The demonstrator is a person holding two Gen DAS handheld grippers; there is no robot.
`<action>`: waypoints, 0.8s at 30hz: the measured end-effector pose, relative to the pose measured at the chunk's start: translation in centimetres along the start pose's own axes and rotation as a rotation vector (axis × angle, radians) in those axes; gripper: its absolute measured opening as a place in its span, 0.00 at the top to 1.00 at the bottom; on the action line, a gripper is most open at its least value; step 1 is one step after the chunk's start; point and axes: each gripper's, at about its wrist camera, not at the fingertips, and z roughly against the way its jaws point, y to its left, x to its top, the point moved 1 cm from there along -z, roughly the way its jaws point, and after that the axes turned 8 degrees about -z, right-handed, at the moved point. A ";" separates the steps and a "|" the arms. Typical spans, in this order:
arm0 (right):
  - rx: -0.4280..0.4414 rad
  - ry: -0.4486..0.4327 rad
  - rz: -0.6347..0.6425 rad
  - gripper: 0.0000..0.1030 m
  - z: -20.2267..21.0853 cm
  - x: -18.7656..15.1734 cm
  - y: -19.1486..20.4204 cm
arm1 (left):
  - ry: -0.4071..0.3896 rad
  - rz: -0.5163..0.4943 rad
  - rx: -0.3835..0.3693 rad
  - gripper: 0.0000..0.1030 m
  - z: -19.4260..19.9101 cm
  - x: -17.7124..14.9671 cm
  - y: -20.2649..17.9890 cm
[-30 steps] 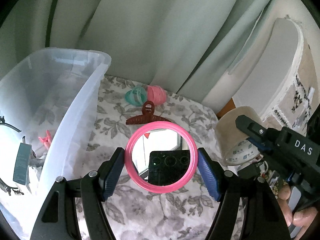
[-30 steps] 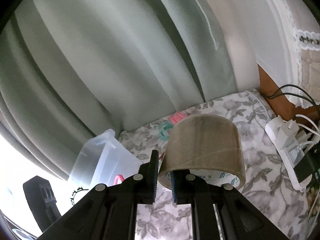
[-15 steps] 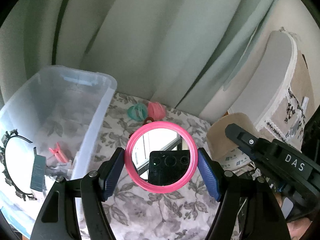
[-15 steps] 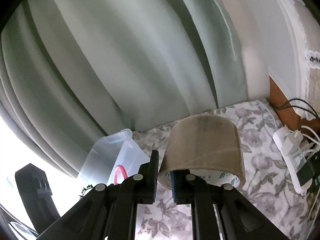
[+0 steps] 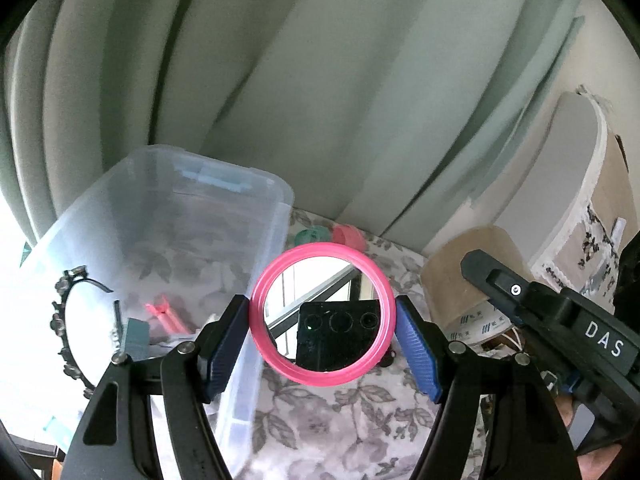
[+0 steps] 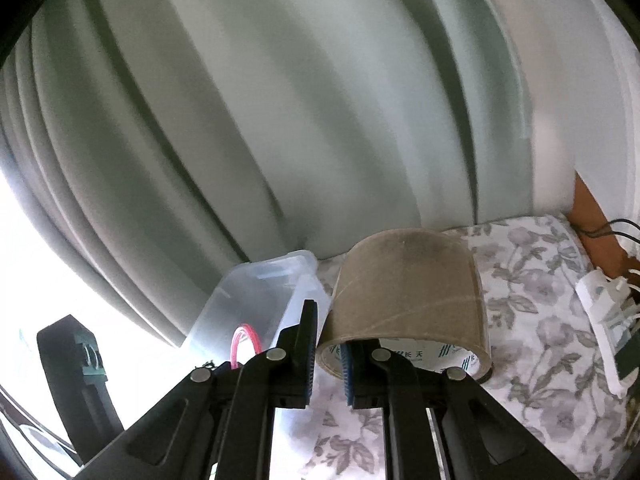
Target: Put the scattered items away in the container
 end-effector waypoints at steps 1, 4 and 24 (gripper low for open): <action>0.005 0.004 0.008 0.88 -0.2 -0.2 0.5 | -0.001 0.005 0.003 0.28 0.2 0.0 0.4; 0.018 0.016 0.029 0.88 -0.7 -0.6 1.7 | -0.006 0.021 0.014 0.28 0.7 0.2 1.4; 0.083 0.114 0.160 0.88 -4.5 -3.5 8.7 | -0.018 0.146 0.079 0.28 2.0 -0.4 8.7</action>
